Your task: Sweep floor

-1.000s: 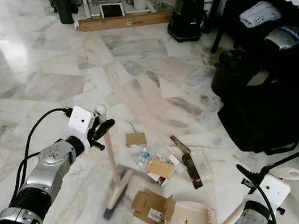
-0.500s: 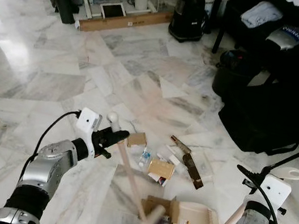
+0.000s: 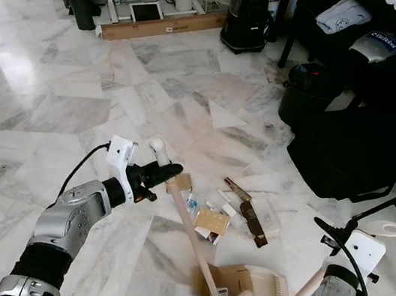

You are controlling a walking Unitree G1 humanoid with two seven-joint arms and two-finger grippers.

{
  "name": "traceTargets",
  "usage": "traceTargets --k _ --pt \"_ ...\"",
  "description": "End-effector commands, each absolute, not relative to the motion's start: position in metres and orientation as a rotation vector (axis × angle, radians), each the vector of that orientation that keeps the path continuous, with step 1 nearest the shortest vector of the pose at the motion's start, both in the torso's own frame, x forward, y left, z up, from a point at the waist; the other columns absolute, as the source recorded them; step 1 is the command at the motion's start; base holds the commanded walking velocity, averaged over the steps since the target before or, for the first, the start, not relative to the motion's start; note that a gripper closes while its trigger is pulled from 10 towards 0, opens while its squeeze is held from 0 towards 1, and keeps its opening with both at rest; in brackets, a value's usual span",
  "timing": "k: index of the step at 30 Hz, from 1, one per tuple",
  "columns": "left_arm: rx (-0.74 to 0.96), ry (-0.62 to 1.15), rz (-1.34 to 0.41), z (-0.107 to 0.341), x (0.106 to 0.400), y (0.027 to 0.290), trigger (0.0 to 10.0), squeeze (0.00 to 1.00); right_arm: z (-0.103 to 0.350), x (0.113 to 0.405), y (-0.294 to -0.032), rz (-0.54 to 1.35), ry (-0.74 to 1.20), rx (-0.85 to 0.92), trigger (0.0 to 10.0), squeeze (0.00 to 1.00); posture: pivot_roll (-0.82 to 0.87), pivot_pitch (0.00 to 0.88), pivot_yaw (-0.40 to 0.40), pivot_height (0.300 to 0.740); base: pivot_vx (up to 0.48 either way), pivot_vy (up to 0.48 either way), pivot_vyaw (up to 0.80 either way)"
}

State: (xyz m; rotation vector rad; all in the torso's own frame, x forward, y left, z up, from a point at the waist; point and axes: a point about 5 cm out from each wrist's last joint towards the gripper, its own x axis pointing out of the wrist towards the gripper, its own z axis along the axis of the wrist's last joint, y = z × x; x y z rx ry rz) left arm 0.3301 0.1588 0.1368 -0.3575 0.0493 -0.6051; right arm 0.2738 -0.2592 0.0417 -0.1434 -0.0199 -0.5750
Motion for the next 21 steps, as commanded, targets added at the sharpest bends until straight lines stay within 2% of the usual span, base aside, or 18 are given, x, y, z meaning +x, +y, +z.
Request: traceTargets --k 1,3,9,15,17,21 --pt "-0.367 -0.109 -0.546 0.169 0.337 0.174 10.0 0.00 0.037 0.270 -0.262 -0.570 0.010 -0.162 10.0 0.00 0.18 0.143 0.037 0.740 0.000 0.000 0.00" --pt "-0.372 -0.200 -0.493 0.191 0.342 0.184 10.0 0.00 0.036 0.269 -0.262 -0.570 0.015 -0.162 10.0 0.00 0.18 0.141 0.036 0.740 0.000 0.000 0.00" --pt "-0.308 -0.304 -0.339 0.211 0.350 0.204 10.0 0.00 0.036 0.270 -0.261 -0.566 0.016 -0.161 10.0 0.00 0.18 0.139 0.036 0.740 0.000 0.000 0.00" --pt "-0.168 -0.255 -0.267 0.197 0.350 0.210 10.0 0.00 0.036 0.270 -0.261 -0.565 0.015 -0.160 10.0 0.00 0.17 0.134 0.036 0.740 0.000 0.000 0.00" --pt "-0.035 -0.193 -0.263 0.181 0.347 0.211 10.0 0.00 0.037 0.270 -0.261 -0.565 0.014 -0.163 10.0 0.00 0.17 0.131 0.036 0.740 0.000 0.000 0.00" --pt "0.049 -0.160 -0.233 0.169 0.345 0.215 10.0 0.00 0.037 0.269 -0.263 -0.568 0.011 -0.166 10.0 0.00 0.17 0.130 0.035 0.740 0.000 0.000 0.00"
